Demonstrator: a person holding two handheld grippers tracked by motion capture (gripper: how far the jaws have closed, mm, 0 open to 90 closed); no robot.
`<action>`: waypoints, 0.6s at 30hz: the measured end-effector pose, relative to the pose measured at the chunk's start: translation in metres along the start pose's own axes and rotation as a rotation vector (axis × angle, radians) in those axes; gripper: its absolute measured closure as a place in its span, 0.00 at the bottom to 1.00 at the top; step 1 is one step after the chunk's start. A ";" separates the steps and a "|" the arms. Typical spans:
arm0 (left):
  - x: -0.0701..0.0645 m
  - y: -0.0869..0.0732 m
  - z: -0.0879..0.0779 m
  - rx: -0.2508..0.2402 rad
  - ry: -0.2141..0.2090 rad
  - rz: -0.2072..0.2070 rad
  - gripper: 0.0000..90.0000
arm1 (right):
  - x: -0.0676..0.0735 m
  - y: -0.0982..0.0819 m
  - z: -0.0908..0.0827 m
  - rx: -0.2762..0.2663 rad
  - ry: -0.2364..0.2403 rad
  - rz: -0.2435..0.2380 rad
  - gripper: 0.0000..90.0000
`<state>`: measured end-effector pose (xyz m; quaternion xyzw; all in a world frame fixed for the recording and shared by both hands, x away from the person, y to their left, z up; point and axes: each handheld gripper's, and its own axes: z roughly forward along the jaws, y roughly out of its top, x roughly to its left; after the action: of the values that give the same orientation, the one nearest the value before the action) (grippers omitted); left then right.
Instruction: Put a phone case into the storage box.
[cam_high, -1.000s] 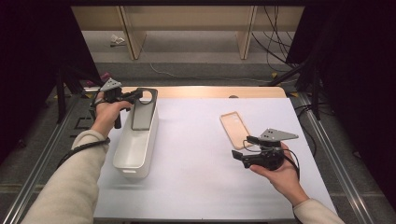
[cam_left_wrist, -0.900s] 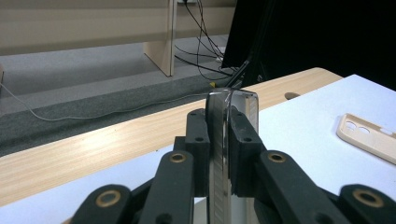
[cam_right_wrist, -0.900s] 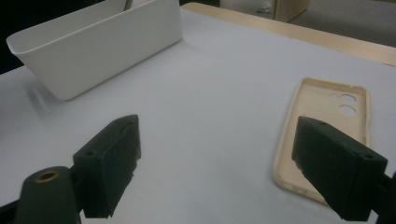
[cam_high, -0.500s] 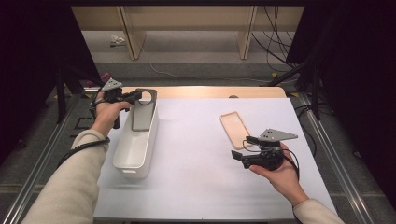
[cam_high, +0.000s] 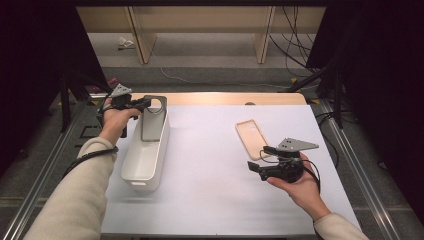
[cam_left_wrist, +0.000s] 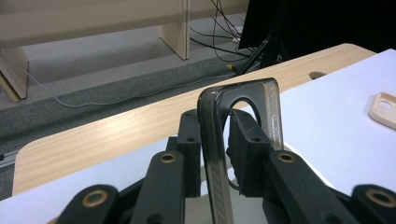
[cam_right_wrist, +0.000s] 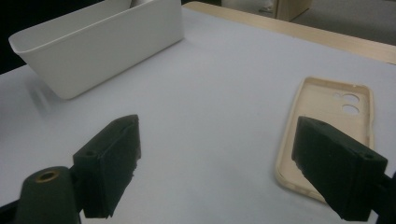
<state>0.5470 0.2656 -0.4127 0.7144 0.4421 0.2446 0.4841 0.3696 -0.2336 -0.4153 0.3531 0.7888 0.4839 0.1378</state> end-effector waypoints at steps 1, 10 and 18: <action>0.000 0.000 0.000 0.007 0.006 0.002 0.82 | 0.000 0.000 0.000 0.002 0.000 0.001 0.18; -0.001 -0.001 0.005 0.037 0.047 0.020 0.79 | 0.000 0.000 0.000 0.002 0.002 0.000 0.18; -0.005 0.003 0.010 0.092 0.103 0.090 0.70 | 0.000 0.000 0.000 0.002 0.003 -0.001 0.18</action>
<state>0.5534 0.2557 -0.4132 0.7415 0.4446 0.2820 0.4159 0.3696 -0.2333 -0.4154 0.3523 0.7896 0.4836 0.1363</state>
